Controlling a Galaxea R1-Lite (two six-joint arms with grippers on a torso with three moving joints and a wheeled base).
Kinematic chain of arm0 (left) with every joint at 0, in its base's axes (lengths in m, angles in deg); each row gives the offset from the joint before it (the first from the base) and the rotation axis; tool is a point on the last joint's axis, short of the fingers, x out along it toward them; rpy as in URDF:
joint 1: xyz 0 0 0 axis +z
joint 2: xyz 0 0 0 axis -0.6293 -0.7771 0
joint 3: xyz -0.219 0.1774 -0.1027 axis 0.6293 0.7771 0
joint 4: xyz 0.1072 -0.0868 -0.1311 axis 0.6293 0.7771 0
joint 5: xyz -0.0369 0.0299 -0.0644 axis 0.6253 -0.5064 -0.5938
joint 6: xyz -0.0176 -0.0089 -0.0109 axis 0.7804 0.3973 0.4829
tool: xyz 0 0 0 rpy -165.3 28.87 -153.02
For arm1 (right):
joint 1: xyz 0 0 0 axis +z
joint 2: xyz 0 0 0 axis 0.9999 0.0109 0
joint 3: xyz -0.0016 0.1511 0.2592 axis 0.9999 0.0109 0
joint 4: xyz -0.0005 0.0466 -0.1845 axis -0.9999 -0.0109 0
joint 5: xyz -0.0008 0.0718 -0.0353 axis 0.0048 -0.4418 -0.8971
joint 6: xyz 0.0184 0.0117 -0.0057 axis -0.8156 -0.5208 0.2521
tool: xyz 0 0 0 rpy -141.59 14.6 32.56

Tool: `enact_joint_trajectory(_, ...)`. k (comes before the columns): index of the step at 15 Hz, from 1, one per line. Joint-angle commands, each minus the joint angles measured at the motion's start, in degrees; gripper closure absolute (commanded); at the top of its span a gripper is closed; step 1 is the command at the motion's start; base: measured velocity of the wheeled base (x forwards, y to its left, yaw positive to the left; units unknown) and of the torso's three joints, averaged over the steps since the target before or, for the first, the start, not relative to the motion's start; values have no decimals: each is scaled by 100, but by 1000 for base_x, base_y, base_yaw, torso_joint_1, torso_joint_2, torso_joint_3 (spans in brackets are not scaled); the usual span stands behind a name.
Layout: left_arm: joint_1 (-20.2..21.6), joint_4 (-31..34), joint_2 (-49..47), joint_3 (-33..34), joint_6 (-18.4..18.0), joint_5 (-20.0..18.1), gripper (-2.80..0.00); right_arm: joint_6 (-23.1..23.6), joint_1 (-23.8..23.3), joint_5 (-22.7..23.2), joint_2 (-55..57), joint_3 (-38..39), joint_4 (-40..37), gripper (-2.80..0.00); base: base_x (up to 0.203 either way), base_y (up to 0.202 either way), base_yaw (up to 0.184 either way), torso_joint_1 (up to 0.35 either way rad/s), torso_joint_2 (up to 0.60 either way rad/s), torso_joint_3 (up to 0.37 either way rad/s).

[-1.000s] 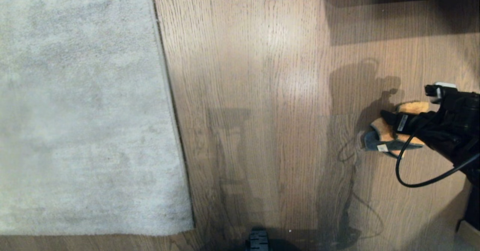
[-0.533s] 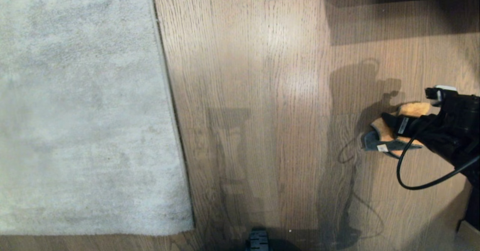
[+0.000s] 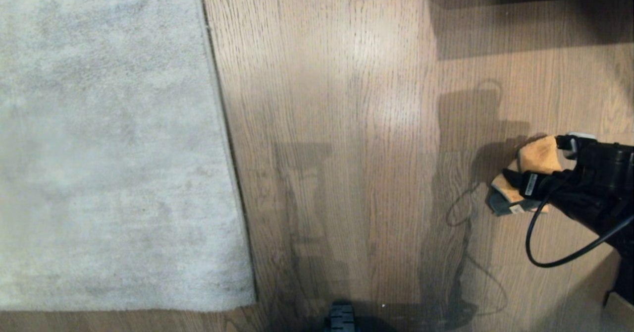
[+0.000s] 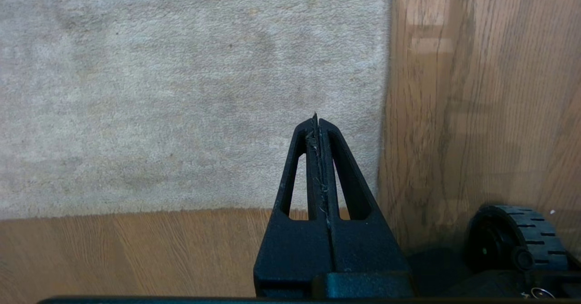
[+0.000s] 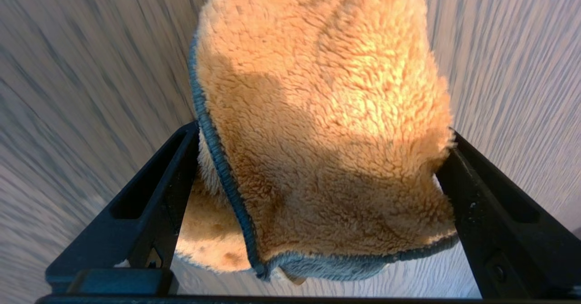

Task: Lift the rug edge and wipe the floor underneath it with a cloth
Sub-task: Pick up the rag

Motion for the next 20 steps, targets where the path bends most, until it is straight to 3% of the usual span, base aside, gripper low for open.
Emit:
enact_joint_trajectory(1,0,-1,0,-1,4,2,0,-5,2,6,-2,107,45,-280,0,0,0,0,0,0)
enact_joint_trajectory(20,0,-1,0,-1,4,2,0,2,2,32,-19,608,107,-280,0,0,0,0,0,0)
